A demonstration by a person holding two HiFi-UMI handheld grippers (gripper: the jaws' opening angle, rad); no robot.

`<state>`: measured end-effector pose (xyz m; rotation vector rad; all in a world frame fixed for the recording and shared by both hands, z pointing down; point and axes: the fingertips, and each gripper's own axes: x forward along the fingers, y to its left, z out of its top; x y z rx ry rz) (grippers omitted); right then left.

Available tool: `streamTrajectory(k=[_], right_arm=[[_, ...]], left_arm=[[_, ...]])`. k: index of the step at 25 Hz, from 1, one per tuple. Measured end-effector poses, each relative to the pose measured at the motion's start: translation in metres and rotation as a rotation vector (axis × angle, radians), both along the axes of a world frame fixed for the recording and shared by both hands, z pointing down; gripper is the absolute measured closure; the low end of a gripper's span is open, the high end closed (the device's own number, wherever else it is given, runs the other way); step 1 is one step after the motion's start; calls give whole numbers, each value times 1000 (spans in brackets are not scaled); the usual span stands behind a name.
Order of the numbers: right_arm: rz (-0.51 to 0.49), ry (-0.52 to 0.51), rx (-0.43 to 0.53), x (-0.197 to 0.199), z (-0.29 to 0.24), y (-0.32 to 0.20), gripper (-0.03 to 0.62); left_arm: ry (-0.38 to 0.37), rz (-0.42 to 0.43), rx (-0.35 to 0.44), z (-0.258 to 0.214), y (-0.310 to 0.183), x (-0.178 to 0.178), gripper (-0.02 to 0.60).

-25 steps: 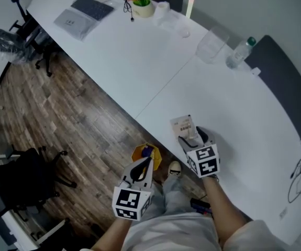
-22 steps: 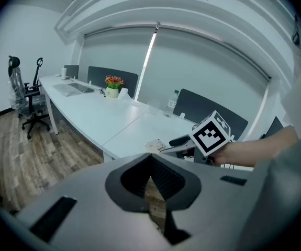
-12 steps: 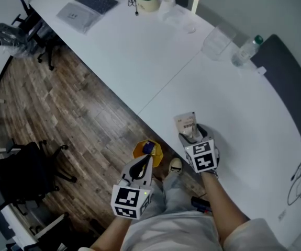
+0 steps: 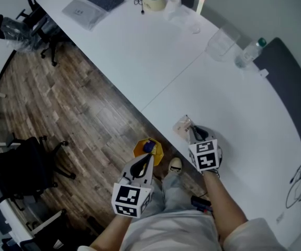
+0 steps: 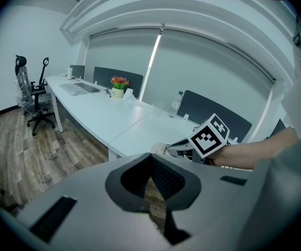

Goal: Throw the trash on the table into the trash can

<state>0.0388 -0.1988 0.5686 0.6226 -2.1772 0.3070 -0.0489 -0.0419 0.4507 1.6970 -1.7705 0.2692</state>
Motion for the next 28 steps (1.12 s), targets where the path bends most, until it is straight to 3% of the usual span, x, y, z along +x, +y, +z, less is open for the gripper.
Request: streamTrajectory(k=[18, 28], right_arm=[[0, -94, 56, 18, -64, 8, 556], [-104, -166, 103, 10, -134, 51, 557]], left_arm=[[-27, -52, 81, -35, 23, -6, 581], [-55, -113, 171, -77, 50, -11, 581]])
